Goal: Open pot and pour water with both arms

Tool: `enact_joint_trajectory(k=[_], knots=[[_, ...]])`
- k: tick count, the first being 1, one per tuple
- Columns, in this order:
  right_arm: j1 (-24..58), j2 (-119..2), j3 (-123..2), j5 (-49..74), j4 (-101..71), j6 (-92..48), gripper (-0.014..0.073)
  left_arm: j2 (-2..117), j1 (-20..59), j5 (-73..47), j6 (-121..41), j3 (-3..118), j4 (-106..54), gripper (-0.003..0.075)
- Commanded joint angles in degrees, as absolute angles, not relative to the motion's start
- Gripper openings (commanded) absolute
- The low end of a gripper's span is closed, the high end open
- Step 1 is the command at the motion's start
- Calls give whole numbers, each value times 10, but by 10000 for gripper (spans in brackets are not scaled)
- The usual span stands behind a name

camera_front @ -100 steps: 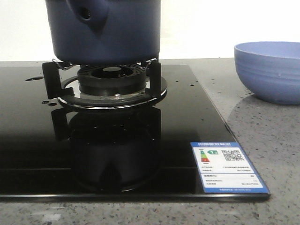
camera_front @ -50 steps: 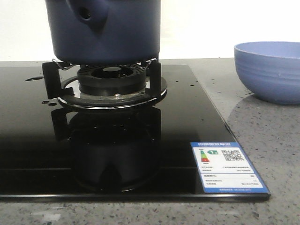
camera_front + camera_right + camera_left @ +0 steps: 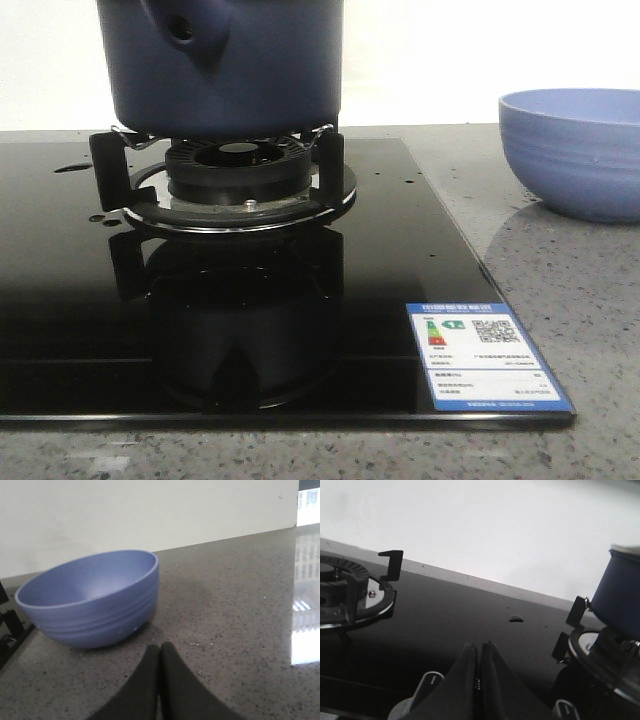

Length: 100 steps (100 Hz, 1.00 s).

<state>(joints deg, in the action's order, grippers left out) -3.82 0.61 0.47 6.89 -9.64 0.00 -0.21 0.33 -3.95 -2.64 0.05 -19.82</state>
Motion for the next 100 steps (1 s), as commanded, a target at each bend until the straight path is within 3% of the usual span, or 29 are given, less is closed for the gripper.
enact_joint_trajectory(k=[1,32,57,78,100], knots=[[-41,16,19,13,-155,0,-43,-17,1,9,-22,-19,-241,-20],[-41,16,6,22,-327,0,-43,-17,1,13,-22,-11,-469,-20],[-41,-12,-105,127,-276,-44,-43,6,1,-88,-102,106,-402,-20],[-27,-134,-213,231,-250,-104,-43,130,1,-231,-216,263,-377,-20],[55,-215,-284,239,-250,-178,-43,214,99,-245,-275,352,-392,-20]])
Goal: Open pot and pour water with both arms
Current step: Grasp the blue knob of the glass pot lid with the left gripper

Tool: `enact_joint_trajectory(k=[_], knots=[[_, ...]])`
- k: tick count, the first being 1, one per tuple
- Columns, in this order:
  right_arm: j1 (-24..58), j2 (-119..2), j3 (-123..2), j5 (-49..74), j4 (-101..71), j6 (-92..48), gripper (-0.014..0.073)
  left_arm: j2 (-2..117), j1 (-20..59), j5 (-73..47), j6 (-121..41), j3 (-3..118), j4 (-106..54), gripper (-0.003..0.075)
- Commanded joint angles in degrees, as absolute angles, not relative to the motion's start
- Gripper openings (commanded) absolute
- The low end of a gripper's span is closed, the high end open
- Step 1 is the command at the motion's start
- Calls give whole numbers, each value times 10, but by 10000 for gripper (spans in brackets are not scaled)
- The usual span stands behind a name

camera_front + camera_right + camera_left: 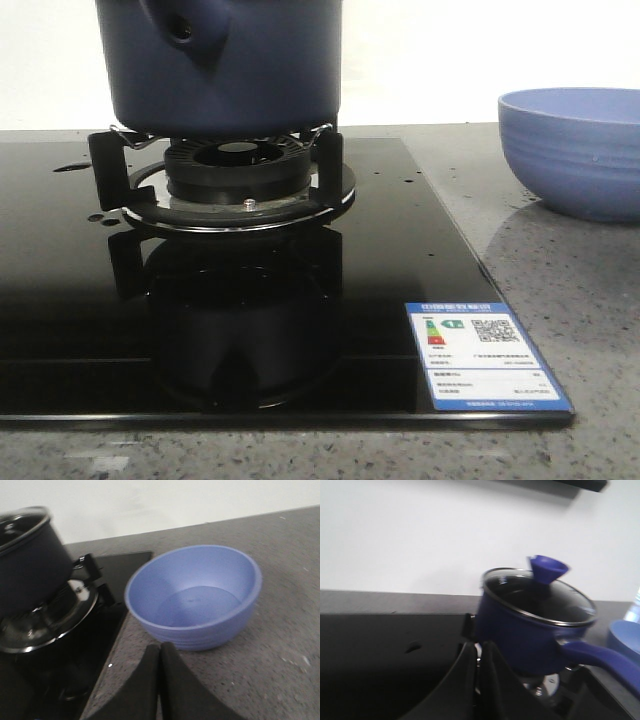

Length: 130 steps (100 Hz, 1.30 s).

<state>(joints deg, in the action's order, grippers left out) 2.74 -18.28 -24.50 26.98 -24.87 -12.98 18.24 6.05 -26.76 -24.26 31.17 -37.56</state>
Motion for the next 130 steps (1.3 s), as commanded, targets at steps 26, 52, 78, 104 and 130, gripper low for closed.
enact_joint_trajectory(k=[26,52,78,104,130], knots=[[88,-265,-316,239,-250,-189,76,290,187,-208,-287,387,-408,187],[88,-282,-321,212,-250,-189,538,359,241,-140,-287,389,-411,476],[88,-284,-321,201,-250,-189,521,458,304,3,-287,391,-411,429],[88,-284,-321,201,-250,-189,521,584,349,76,-287,457,-387,449],[88,-284,-321,201,-250,-189,521,698,350,78,-287,552,-383,558]])
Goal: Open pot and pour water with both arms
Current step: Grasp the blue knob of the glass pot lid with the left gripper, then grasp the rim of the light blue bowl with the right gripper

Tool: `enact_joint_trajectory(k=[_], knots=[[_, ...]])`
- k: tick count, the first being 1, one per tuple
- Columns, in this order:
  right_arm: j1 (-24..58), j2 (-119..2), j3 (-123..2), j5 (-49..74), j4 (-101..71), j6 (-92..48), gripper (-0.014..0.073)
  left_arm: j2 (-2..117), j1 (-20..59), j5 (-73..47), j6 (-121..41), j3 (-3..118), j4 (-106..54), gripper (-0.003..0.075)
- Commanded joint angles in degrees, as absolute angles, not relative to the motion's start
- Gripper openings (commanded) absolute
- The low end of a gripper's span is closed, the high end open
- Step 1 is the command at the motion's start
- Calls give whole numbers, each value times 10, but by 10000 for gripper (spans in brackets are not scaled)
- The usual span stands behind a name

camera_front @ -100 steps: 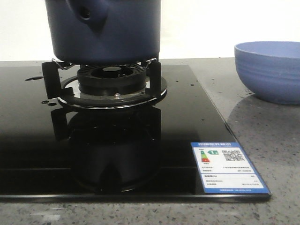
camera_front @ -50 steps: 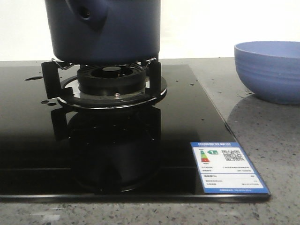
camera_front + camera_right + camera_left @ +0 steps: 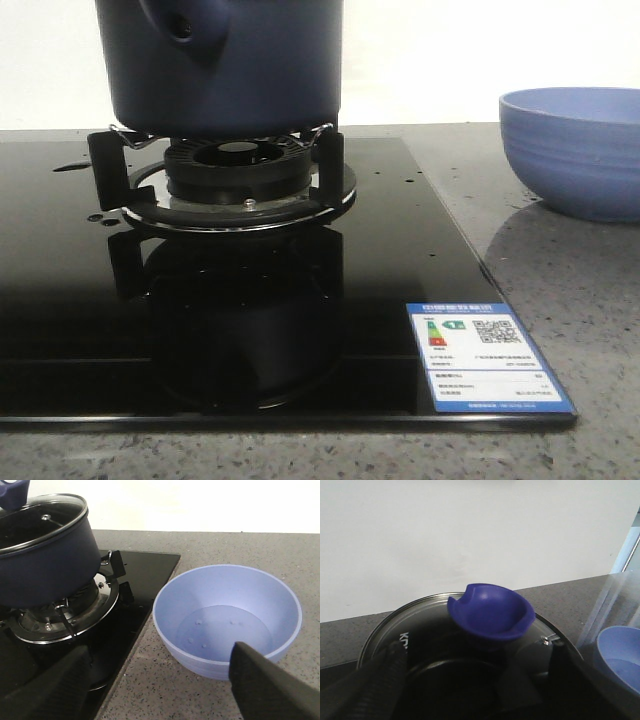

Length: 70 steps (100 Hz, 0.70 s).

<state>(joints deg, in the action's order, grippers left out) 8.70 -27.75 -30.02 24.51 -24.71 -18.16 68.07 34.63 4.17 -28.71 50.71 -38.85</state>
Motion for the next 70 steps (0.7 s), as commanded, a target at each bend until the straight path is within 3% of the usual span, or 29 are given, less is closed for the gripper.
enact_joint_trajectory(k=[1,70], knots=[[88,-284,-321,201,-250,-189,521,701,350,78,-287,554,-382,558],[88,-284,-321,206,-250,-189,521,806,350,73,-287,634,-355,541]])
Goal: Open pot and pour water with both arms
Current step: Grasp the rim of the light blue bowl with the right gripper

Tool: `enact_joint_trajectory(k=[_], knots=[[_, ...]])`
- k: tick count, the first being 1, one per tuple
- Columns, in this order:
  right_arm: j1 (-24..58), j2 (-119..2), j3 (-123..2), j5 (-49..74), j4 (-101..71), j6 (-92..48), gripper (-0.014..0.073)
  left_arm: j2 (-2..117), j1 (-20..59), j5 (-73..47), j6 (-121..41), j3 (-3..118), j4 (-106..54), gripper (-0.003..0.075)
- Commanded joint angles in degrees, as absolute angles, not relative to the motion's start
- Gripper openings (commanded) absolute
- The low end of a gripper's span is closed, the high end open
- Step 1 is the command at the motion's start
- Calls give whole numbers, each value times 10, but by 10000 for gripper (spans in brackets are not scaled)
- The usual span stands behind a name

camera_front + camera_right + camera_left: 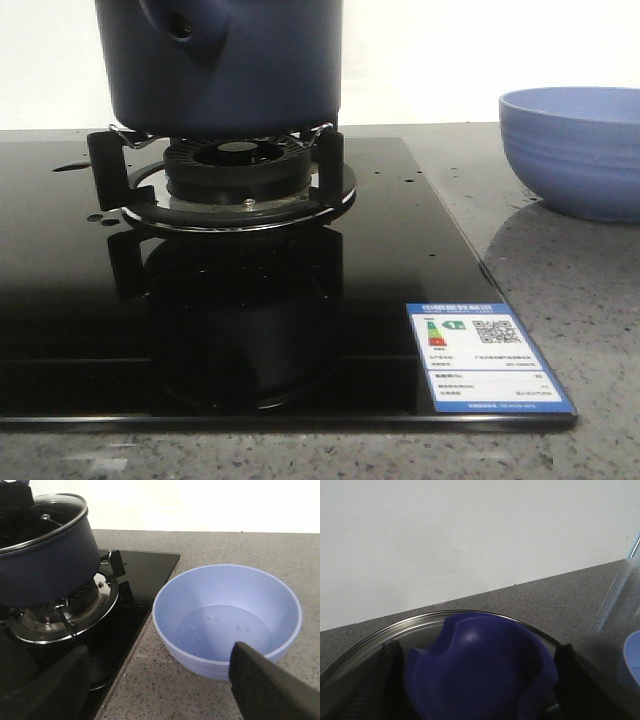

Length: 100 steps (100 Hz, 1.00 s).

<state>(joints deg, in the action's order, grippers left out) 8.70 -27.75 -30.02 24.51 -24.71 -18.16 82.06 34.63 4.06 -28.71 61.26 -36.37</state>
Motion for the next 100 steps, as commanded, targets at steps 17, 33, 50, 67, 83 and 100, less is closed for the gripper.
enact_joint_trajectory(k=[17,33,50,67,83,100], knots=[[88,-284,-321,206,-250,-189,521,807,350,73,-287,634,-339,463],[88,-284,-321,207,-250,-189,521,807,350,73,-287,634,-339,357],[88,-284,-321,209,-250,-189,521,807,350,73,-287,634,-339,336],[88,-284,-321,224,-250,-189,521,794,350,73,-287,635,-339,336],[88,-293,-321,226,-250,-189,521,756,347,73,-287,636,-339,336],[84,-345,-360,275,-245,-189,521,706,327,73,-287,636,-328,336]])
